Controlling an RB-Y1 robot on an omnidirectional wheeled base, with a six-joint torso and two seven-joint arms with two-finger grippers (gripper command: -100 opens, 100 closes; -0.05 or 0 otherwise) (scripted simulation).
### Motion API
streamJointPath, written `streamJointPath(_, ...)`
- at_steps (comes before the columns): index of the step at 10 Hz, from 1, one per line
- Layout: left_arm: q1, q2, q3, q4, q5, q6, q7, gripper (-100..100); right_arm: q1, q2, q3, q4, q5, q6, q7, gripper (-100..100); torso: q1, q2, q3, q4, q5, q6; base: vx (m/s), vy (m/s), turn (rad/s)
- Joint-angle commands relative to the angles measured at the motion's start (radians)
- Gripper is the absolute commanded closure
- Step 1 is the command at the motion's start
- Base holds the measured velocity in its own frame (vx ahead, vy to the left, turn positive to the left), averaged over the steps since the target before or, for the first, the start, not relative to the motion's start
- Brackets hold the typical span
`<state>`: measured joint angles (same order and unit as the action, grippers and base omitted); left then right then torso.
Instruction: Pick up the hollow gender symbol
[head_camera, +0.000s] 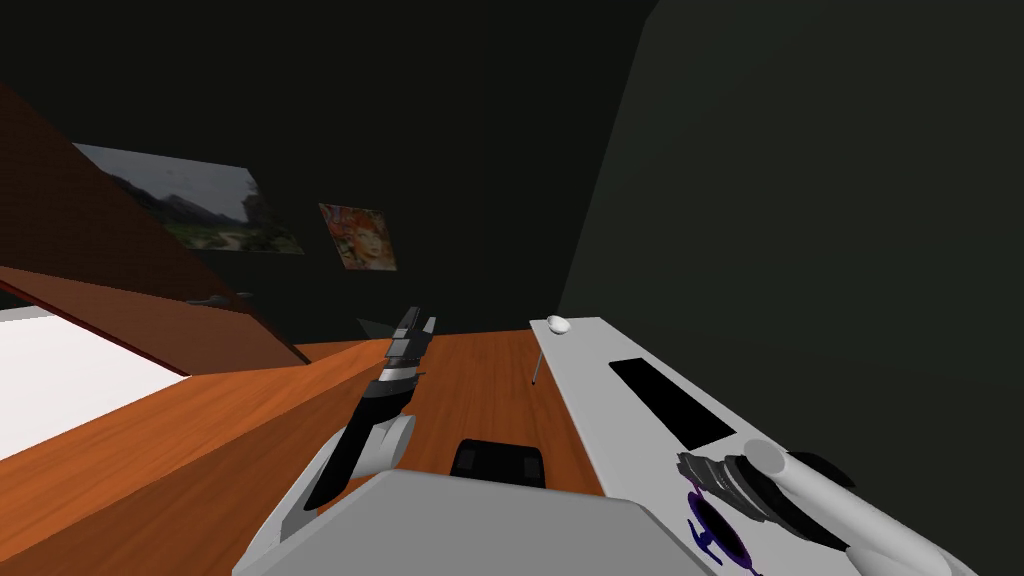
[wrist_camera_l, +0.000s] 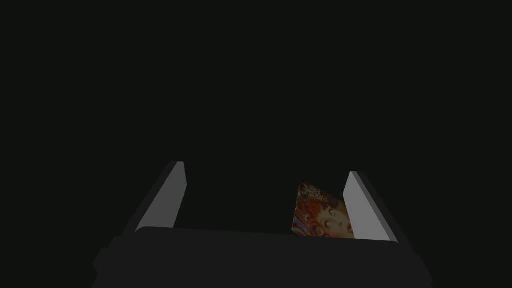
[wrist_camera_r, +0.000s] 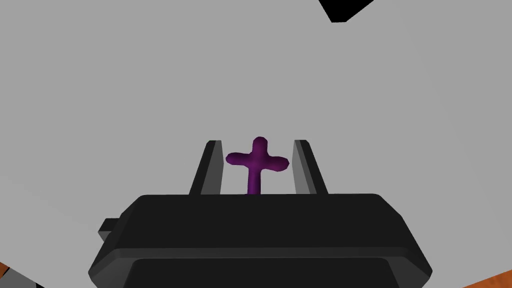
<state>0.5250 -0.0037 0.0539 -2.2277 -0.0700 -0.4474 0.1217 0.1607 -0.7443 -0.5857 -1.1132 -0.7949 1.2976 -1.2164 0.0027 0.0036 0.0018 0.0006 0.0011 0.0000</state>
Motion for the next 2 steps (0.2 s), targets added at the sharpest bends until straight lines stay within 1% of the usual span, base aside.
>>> streamJointPath(1, 0.000, 0.000, 0.000, 0.000, 0.000, 0.000, 0.000, 0, 0.000, 0.000, 0.000, 0.000, 0.000, 0.000, 0.000, 100, 0.000, 0.000, 0.000, 0.000, 0.000, 0.000, -0.018, 0.013, 0.005)
streamJointPath(2, 0.000, 0.000, 0.000, 0.000, 0.000, 0.000, 0.000, 0, -0.001, -0.002, 0.000, -0.002, -0.001, 0.004, -0.002, 0, -0.001, -0.001, -0.001, 0.000, -0.001, 0.000, 0.000, 0.000, 0.000)
